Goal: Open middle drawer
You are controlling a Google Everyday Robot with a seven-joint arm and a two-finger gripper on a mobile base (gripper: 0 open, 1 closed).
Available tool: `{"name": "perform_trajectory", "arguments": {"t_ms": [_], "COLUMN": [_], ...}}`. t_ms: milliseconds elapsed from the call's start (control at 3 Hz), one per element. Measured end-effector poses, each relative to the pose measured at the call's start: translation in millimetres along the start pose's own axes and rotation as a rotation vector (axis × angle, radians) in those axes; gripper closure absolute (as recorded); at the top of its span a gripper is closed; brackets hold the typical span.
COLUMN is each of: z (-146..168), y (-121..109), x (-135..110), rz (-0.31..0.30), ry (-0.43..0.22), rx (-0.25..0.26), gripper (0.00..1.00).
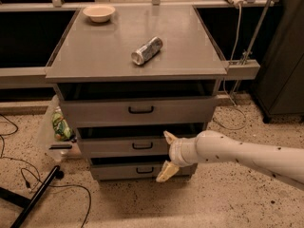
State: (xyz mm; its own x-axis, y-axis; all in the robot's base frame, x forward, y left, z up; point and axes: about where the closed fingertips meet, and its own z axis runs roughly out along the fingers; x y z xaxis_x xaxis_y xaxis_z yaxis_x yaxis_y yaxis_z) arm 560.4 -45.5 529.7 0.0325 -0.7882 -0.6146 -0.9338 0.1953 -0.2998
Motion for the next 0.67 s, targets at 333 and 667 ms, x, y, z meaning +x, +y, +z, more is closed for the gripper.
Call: {"name": "perform_trajectory", "arguments": {"t_ms": [333, 667], "z": [7.6, 7.8], "y": [-37.0, -37.1], "x": [21.5, 21.6], "rz": [0.014, 0.014], "ry": [0.015, 0.014], "rx": [0.066, 0.065], "gripper": [0.00, 0.00]}}
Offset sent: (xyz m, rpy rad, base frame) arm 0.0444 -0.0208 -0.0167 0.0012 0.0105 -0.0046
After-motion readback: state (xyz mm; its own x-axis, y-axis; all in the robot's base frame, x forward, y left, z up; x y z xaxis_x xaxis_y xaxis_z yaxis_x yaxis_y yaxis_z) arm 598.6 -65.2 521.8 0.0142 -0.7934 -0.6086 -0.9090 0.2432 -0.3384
